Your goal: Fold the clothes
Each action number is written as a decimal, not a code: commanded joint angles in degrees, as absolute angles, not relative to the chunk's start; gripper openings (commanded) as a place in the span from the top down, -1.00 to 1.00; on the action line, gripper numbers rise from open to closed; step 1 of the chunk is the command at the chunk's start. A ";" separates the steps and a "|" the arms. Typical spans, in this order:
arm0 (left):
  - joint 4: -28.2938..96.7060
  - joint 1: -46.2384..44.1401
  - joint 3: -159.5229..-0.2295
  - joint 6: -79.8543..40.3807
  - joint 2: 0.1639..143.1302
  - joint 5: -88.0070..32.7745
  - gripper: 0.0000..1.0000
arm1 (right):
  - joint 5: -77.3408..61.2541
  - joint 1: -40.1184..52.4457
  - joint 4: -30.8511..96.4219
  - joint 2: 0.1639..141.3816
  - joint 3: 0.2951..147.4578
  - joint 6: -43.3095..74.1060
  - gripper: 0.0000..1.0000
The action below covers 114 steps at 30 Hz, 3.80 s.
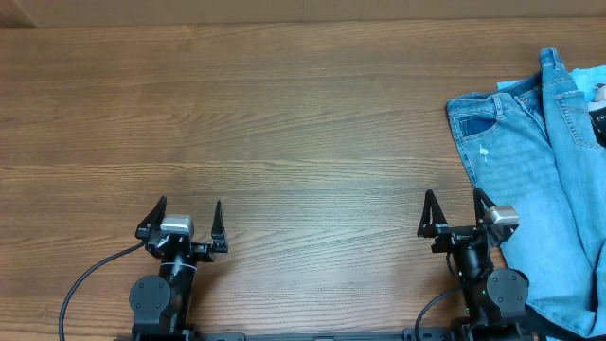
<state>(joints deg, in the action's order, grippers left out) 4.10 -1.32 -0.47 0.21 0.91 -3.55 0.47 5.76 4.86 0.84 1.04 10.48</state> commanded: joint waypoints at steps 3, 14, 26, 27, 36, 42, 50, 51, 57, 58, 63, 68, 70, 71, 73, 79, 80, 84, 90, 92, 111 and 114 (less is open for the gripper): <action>4.25 -1.52 -0.30 1.30 0.25 -2.74 -1.00 | 1.21 6.04 4.64 0.16 0.45 10.57 -1.00; 4.25 -1.52 -0.30 1.30 0.25 -2.74 -1.00 | 5.34 6.04 13.30 13.89 27.70 16.78 -1.00; 4.25 -1.52 -0.30 1.30 0.25 -2.74 -1.00 | 7.31 0.69 53.52 84.88 93.03 16.12 -1.00; 4.25 -1.52 -0.30 1.30 0.25 -2.74 -1.00 | 7.29 -0.14 53.41 91.20 96.40 16.14 -1.00; 4.25 -1.52 -0.30 1.30 0.25 -2.74 -1.00 | 17.15 -0.14 49.23 112.18 96.44 28.08 -0.57; 4.25 -1.52 -0.30 1.30 0.25 -2.74 -1.00 | 19.51 -0.51 46.54 121.54 96.38 33.01 -0.58; 4.25 -1.52 -0.30 1.30 0.25 -2.74 -1.00 | 20.10 -1.78 42.04 128.29 95.42 39.27 -0.58; 4.25 -1.52 -0.30 1.30 0.25 -2.74 -1.00 | 20.10 -1.78 41.80 128.97 95.26 39.27 -0.57; 4.25 -1.52 -0.30 1.32 0.25 -2.74 -1.00 | 20.10 -1.78 41.12 129.95 95.20 39.27 -0.63; 4.25 -1.52 -0.30 1.30 0.25 -2.74 -1.00 | 20.10 -1.78 41.12 130.23 95.20 39.24 -0.62; 4.25 -1.52 -0.30 1.30 0.25 -2.74 -1.00 | 20.10 -1.78 41.71 131.79 95.29 37.71 0.30; 4.25 -1.52 -0.30 1.30 0.25 -2.74 -1.00 | 21.89 -2.39 44.58 127.94 99.42 30.96 0.92; 4.25 -1.52 -0.30 1.30 0.25 -2.74 -1.00 | 24.60 -2.39 48.62 123.72 104.01 28.99 0.92; 4.25 -1.52 -0.30 1.30 0.25 -2.76 -1.00 | 25.06 -2.39 52.56 120.22 108.16 27.70 0.93; 4.25 -1.52 -0.30 1.30 0.25 -2.74 -1.00 | 24.88 -2.39 57.54 115.31 113.86 25.06 0.92; 4.25 -1.52 -0.30 1.30 0.25 -2.74 -1.00 | 14.24 -1.30 70.28 106.72 129.88 17.04 0.93; 4.25 -1.52 -0.30 1.30 0.25 -2.74 -1.00 | 12.53 -0.75 72.38 106.72 132.86 15.92 0.93; 4.25 -1.52 -0.30 1.32 0.25 -2.74 -1.00 | 6.81 5.82 77.97 106.72 145.18 14.68 0.93; 4.25 -1.52 -0.30 1.30 0.25 -2.74 -1.00 | -2.90 23.99 72.05 108.64 145.05 14.96 0.92; 4.25 -1.52 -0.30 1.30 0.25 -2.76 -1.00 | -2.92 28.16 71.37 111.77 144.68 14.96 0.93; 4.25 -1.52 -0.30 1.32 0.25 -2.74 -1.00 | -13.82 52.88 62.78 132.14 144.70 14.94 -0.06; 4.25 -1.52 -0.30 1.30 0.25 -2.74 -1.00 | -13.80 52.95 62.48 131.11 145.99 12.99 -0.55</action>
<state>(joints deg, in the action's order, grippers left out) 4.14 -1.32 -0.47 0.23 0.62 -3.14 -13.52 53.52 62.76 133.58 143.94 14.96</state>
